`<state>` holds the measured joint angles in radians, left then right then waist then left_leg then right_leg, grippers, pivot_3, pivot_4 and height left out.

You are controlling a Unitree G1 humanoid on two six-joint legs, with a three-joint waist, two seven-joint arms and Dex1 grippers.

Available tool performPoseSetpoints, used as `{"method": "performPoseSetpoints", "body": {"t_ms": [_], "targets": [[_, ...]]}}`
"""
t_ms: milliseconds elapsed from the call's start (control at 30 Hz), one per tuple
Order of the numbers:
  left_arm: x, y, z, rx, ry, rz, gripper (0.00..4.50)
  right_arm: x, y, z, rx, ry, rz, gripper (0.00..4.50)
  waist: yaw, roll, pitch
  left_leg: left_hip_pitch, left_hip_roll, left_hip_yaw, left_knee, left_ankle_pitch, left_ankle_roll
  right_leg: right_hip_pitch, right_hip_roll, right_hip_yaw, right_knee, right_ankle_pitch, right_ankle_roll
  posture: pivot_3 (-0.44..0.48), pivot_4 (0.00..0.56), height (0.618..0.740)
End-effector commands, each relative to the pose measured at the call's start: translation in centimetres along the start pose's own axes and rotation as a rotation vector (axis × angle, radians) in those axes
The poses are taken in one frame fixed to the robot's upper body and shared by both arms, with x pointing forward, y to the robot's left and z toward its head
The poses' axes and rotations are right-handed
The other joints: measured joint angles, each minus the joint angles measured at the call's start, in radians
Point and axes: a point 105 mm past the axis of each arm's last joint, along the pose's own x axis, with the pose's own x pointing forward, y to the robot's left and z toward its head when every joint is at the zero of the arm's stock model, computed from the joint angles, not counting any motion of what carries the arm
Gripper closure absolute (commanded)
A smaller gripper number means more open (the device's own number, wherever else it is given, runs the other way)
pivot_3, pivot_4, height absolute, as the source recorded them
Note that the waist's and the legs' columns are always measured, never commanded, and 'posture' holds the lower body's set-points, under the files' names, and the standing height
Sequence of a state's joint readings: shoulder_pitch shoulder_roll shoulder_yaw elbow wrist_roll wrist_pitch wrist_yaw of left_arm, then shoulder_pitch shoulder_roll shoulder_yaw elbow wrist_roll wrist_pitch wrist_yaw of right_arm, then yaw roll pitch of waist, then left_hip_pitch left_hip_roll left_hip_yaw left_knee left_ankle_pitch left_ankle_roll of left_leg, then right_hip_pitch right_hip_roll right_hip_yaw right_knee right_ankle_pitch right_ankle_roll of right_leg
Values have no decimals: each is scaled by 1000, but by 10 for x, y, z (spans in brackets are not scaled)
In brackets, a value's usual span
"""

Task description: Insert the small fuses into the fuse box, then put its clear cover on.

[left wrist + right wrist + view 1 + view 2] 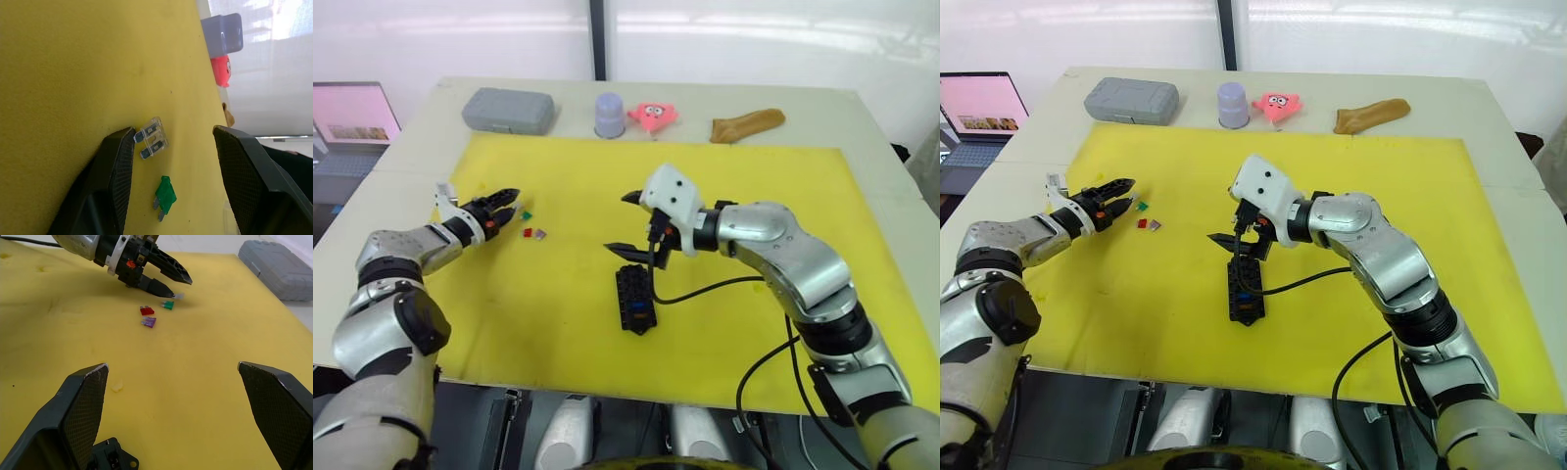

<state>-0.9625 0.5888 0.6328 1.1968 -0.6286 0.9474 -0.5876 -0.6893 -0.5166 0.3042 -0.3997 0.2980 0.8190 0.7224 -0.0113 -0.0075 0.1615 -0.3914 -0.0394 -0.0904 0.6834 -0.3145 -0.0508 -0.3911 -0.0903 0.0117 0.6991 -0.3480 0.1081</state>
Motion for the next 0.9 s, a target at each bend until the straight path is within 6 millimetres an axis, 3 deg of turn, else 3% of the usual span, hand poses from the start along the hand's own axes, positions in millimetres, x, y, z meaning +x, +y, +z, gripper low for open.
{"method": "performPoseSetpoints", "body": {"t_ms": [33, 67, 133, 267, 300, 567, 733, 900], "targets": [[8, 10, -17, -36, 43, 30, 1797, -5, -3, 14, -53, -46, -18, 0, 0, 0, 0, 0, 0, 0, 0, 0, 0, 0, 0, 0, 0, 0, 0, 0, 150, 740], [8, 10, -17, -36, 41, 30, 1797, -5, -3, 14, -55, -45, -17, 0, 0, 0, 0, 0, 0, 0, 0, 0, 0, 0, 0, 0, 0, 0, 0, 0, 150, 740], [9, 17, -13, 5, 3, 71, 2368, -6, -3, 15, -62, -42, -15, 0, 1, 0, 0, 0, 0, 0, 0, 0, 0, 0, 0, 0, 0, 0, 0, 0, 150, 740], [10, 25, -6, 0, -67, 124, 4203, -7, -3, 14, -67, -39, -8, 0, -1, 0, 0, 0, 0, 0, 0, 0, 0, 0, 0, 0, 0, 0, 0, 0, 150, 740], [10, 25, -5, 5, -73, 126, 4419, -7, -2, 14, -69, -38, -6, 0, -2, 1, -1, 0, 0, 0, 0, 0, 0, 0, 0, 0, 0, 0, 0, 0, 150, 740], [-1, 15, 15, 16, -114, 105, 4419, -8, -2, 16, -95, -34, 14, 0, -13, 3, -2, 1, 1, 2, 0, 1, -1, -1, 1, 0, 0, 0, 1, 0, 150, 740], [-28, -29, 41, 75, -78, -41, 4419, -15, -4, 20, -55, -61, 24, 0, -37, 0, 0, 0, 2, 2, -1, 1, -1, -2, 2, 1, 0, 0, 1, 0, 150, 740], [-59, -65, 49, 161, -28, -172, 4419, -27, -1, 29, 52, -141, 61, 0, -51, -1, 1, -2, 4, 1, -2, 1, -2, -5, 3, 1, 0, 0, 1, 0, 150, 740]]}}
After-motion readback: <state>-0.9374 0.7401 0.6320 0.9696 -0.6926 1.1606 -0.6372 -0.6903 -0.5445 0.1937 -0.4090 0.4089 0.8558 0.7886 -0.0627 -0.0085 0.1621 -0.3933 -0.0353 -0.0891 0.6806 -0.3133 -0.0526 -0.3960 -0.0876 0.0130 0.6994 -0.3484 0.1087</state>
